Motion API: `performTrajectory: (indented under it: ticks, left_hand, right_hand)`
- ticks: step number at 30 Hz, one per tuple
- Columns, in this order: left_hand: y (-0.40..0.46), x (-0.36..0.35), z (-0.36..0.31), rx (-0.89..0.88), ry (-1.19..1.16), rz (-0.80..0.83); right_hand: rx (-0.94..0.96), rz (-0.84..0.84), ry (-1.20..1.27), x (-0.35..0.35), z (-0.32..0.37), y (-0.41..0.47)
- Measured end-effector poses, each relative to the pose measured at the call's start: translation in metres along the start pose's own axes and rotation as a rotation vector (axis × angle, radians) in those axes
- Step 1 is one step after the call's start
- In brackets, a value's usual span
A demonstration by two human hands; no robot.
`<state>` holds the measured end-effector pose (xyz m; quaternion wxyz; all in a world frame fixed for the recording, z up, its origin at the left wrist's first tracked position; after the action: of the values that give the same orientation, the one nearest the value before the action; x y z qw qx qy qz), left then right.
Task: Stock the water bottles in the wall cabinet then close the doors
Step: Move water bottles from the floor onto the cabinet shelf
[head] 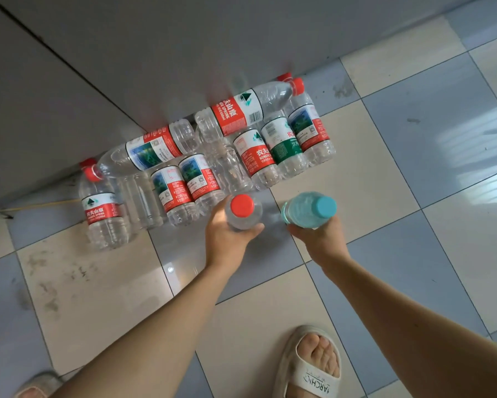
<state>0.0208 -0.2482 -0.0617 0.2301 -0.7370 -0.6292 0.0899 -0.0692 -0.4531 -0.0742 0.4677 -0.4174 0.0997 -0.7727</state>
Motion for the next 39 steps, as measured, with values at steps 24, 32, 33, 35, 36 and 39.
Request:
performTrajectory:
  ticks: [24,32,33,35,36,39]
  left_hand:
    - [-0.156,0.189,-0.278,-0.012,-0.151,-0.135]
    - [-0.267,0.302,-0.478,-0.129,-0.257,-0.209]
    - [-0.280,0.316,-0.504,-0.159,-0.272,-0.219]
    - [-0.302,0.343,-0.555,-0.215,-0.293,-0.220]
    - [-0.313,0.357,-0.577,-0.232,-0.305,-0.224]
    - [-0.337,0.403,-0.645,-0.308,-0.323,-0.221]
  right_hand:
    - [0.266,0.071,0.080,0.080,0.281,-0.241]
    - [0.397,0.205,0.136,0.140,0.491,-0.379]
    - [0.419,0.220,0.138,0.152,0.518,-0.397]
    - [0.470,0.227,0.134,0.178,0.570,-0.429]
    - [0.485,0.227,0.122,0.189,0.595,-0.446]
    - [0.555,0.213,0.124,0.213,0.667,-0.493]
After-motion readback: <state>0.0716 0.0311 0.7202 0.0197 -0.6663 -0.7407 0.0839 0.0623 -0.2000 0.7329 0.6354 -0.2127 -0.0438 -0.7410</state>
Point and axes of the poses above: each hand's wrist, its own y-axis towards the middle knuckle, its own x-axis out of the back of the hand, z = x × y, the point moved 6 cm from there along y, towards the middle knuckle, and after that the axes turned 14 degrees about -y, right-handed, at the moved point
